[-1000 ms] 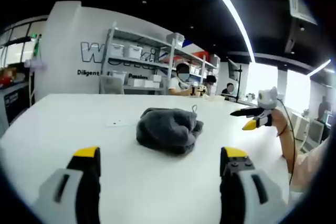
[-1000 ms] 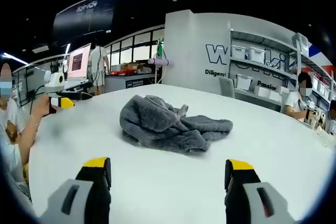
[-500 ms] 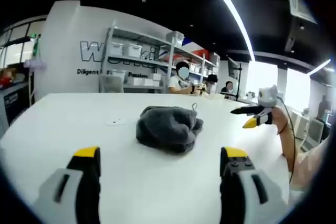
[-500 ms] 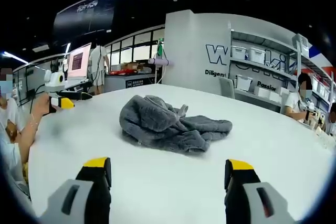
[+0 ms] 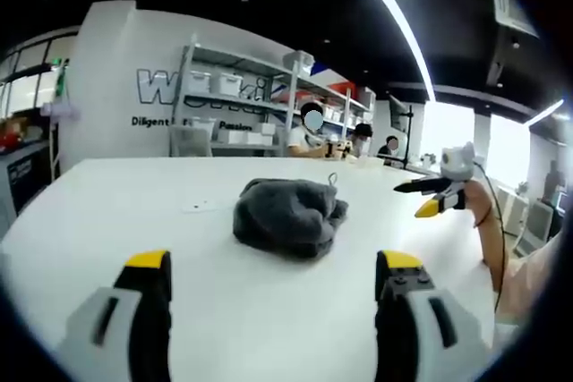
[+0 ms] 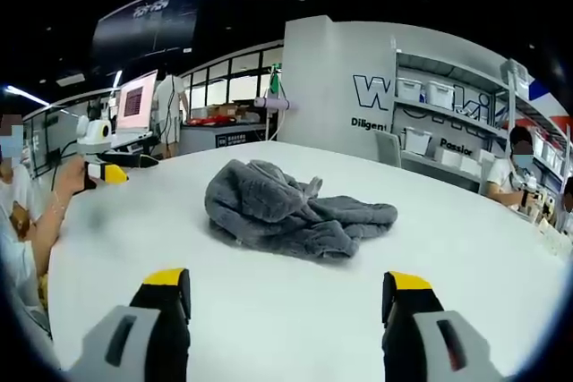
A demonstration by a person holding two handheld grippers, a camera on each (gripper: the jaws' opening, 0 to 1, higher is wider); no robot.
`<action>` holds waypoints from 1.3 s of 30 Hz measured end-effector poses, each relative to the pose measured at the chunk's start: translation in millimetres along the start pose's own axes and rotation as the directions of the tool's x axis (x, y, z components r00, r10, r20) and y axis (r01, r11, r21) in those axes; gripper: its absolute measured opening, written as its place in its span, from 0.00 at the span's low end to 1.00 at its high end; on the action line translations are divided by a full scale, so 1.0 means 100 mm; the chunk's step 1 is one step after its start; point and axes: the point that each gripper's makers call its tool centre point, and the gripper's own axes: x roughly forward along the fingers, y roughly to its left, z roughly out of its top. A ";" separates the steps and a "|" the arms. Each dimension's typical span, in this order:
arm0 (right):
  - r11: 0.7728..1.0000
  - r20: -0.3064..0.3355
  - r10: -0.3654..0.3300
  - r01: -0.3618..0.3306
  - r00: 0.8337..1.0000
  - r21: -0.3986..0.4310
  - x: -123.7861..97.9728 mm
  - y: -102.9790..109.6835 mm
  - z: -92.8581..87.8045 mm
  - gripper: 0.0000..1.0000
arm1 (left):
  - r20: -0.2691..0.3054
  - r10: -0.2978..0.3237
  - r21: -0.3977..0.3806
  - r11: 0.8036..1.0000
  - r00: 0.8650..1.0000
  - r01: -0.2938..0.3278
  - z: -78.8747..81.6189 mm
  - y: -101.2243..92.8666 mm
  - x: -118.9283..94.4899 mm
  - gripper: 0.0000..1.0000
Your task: Fold the towel on the table until its edges align and the towel forms a compact rectangular stack.
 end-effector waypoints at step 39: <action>0.999 0.002 0.050 -0.050 0.999 -0.018 0.00 0.12 0.00 0.92 | -0.056 0.003 0.019 1.000 0.998 -0.002 -0.14 0.03 0.04 0.99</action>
